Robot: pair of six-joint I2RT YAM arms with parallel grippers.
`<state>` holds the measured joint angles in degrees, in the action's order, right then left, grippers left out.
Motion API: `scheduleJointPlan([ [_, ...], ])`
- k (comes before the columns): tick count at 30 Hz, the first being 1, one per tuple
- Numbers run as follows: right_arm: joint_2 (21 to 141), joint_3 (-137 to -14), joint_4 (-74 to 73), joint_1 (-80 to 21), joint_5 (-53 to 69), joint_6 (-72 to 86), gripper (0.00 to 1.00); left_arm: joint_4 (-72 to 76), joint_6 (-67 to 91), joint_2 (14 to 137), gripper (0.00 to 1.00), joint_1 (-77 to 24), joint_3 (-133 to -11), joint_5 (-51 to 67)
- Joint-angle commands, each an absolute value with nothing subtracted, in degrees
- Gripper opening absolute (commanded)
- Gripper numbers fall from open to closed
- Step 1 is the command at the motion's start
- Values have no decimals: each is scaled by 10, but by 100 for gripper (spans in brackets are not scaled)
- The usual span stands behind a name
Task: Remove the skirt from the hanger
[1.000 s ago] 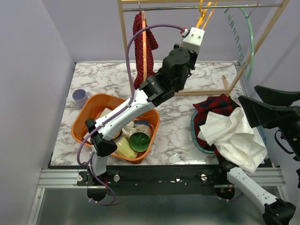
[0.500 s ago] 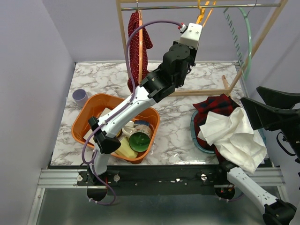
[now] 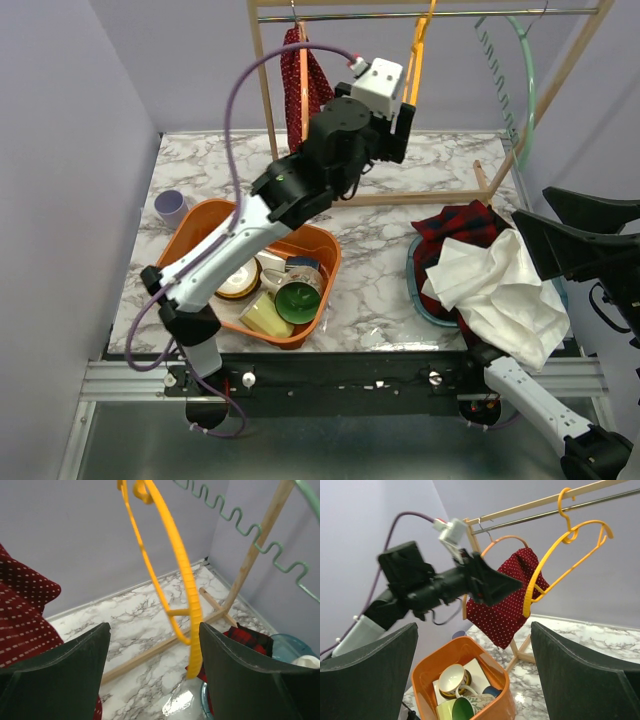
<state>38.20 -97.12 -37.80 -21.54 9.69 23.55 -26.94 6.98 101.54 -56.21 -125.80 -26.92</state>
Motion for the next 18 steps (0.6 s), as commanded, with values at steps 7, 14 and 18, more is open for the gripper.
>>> scheduleJointPlan([
  [7,381,-962,-376,-215,127,265,100,-379,70,860,83,-560,-1261,-390],
  [14,373,-955,-377,-215,127,270,100,-487,74,925,81,-511,-1376,-417],
  [18,365,-954,-379,-215,119,266,100,-474,81,933,80,-494,-1350,-382],
])
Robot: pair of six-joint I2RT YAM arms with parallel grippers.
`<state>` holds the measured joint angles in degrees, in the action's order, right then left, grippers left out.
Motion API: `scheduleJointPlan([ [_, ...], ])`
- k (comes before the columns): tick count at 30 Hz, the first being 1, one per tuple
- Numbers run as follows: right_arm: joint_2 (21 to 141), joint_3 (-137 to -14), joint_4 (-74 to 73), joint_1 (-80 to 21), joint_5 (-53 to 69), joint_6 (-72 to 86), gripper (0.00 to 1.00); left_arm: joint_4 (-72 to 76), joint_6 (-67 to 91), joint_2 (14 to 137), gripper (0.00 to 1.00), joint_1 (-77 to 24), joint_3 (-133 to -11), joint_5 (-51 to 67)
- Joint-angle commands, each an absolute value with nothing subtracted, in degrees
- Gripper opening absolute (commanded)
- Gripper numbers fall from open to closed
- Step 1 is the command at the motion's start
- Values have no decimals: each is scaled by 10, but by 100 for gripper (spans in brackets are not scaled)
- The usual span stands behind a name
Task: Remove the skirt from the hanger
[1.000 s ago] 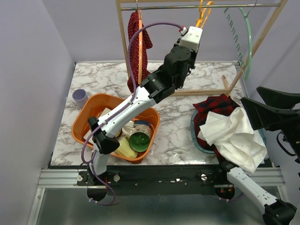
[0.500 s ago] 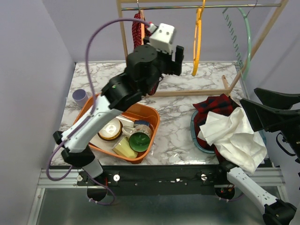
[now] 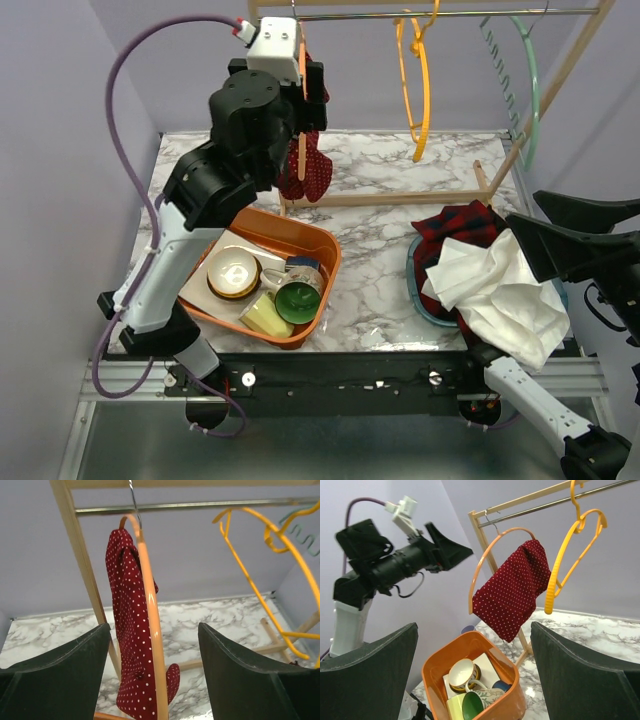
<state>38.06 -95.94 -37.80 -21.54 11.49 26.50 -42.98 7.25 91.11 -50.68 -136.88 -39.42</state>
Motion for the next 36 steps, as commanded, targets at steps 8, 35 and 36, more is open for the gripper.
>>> scheduleJointPlan([
  [8,360,-943,-379,-215,120,268,100,-467,81,952,74,-462,-1322,-376],
  [35,362,-918,-385,-215,128,260,100,-410,66,877,0,-452,-1317,-258],
  [36,364,-918,-390,-215,129,259,100,-411,65,871,0,-451,-1316,-243],
])
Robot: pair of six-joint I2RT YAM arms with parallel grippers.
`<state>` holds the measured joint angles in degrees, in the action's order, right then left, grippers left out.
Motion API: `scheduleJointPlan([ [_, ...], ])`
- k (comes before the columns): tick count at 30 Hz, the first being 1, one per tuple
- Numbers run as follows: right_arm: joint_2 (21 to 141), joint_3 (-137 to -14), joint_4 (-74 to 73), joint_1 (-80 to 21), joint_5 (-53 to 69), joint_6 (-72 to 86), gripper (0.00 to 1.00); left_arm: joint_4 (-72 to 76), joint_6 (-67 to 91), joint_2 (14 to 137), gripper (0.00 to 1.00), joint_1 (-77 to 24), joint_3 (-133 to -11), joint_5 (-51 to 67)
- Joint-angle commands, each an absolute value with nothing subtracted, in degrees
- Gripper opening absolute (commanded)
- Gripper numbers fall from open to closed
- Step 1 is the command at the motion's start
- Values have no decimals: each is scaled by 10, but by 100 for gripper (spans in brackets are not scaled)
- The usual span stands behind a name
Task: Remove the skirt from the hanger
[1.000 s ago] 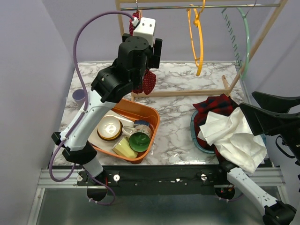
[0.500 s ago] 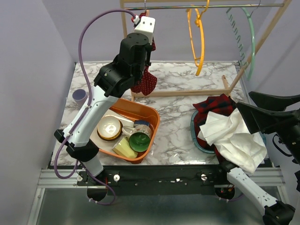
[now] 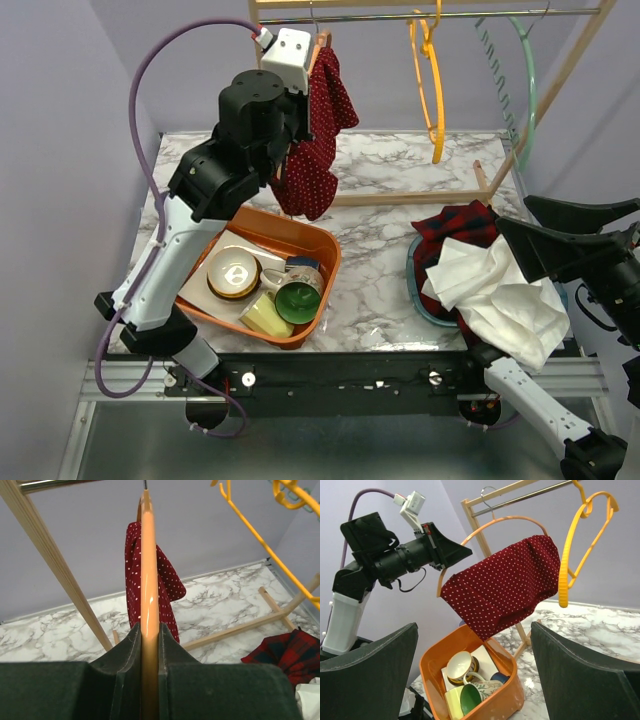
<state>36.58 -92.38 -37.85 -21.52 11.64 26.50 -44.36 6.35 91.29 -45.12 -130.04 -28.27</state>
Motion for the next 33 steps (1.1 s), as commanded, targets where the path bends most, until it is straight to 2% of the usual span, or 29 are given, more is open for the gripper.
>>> scheduleJointPlan([
  [1,365,-919,-395,-214,128,258,100,-413,65,868,0,-451,-1315,-234],
  [8,375,-911,-424,-215,147,248,97,-420,83,843,0,-452,-1304,-185],
  [15,382,-911,-435,-215,169,246,96,-333,55,791,0,-452,-1232,-173],
  [28,387,-927,-444,-214,180,242,96,-307,51,799,0,-451,-1261,-166],
  [33,396,-919,-445,-215,206,248,93,-324,77,764,0,-452,-1230,-141],
])
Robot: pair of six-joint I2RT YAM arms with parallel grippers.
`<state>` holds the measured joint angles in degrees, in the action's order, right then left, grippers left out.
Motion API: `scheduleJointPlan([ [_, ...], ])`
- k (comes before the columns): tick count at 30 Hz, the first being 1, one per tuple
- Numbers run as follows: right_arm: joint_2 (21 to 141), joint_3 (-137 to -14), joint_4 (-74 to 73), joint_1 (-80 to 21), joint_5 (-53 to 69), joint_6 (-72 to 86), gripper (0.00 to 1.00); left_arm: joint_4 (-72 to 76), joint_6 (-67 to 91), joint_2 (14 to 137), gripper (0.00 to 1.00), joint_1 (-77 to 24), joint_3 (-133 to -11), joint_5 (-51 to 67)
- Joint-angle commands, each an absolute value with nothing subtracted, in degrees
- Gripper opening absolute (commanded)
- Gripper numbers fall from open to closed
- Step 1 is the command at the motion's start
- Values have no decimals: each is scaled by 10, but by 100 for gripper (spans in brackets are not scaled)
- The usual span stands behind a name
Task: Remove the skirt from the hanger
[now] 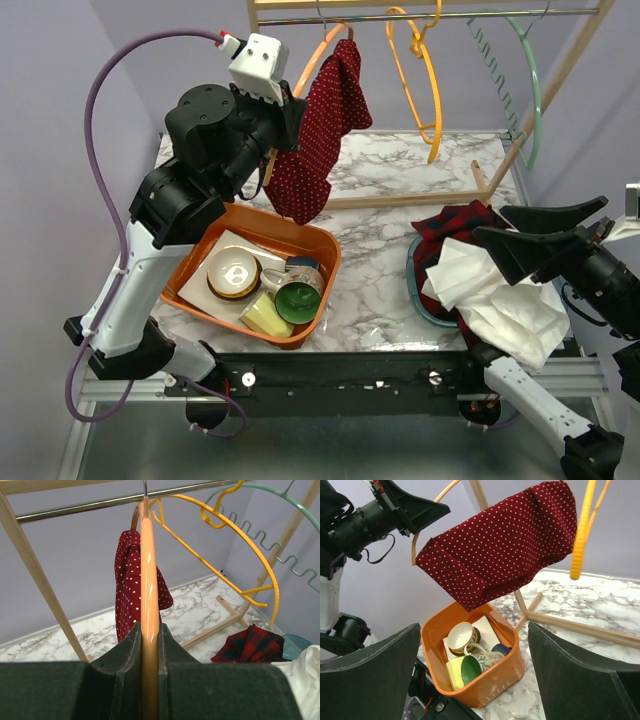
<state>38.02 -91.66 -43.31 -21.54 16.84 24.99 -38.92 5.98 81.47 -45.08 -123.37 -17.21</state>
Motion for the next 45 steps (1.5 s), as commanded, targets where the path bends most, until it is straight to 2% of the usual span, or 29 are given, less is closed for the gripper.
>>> scheduleJointPlan([
  [1,405,-917,-444,-215,228,251,91,-327,83,755,0,-451,-1220,-138],
  [7,453,-907,-415,-215,305,295,84,-339,117,690,0,-452,-1151,-108],
  [15,517,-904,-345,-231,321,350,80,-366,189,661,0,-452,-1122,-54],
  [18,557,-928,-350,-297,276,338,79,-347,207,644,0,-452,-1089,-37],
  [22,613,-969,-359,-430,150,302,80,-335,228,631,0,-452,-1060,-33],
  [26,649,-940,-297,-533,99,254,80,-301,279,615,0,-452,-1022,-41],
  [28,668,-931,-280,-542,81,229,81,-260,297,603,0,-452,-984,-29],
  [36,707,-893,-217,-588,46,213,84,-251,320,593,0,-452,-976,-40],
  [45,742,-889,-189,-616,69,205,85,-235,336,598,0,-452,-978,-30],
])
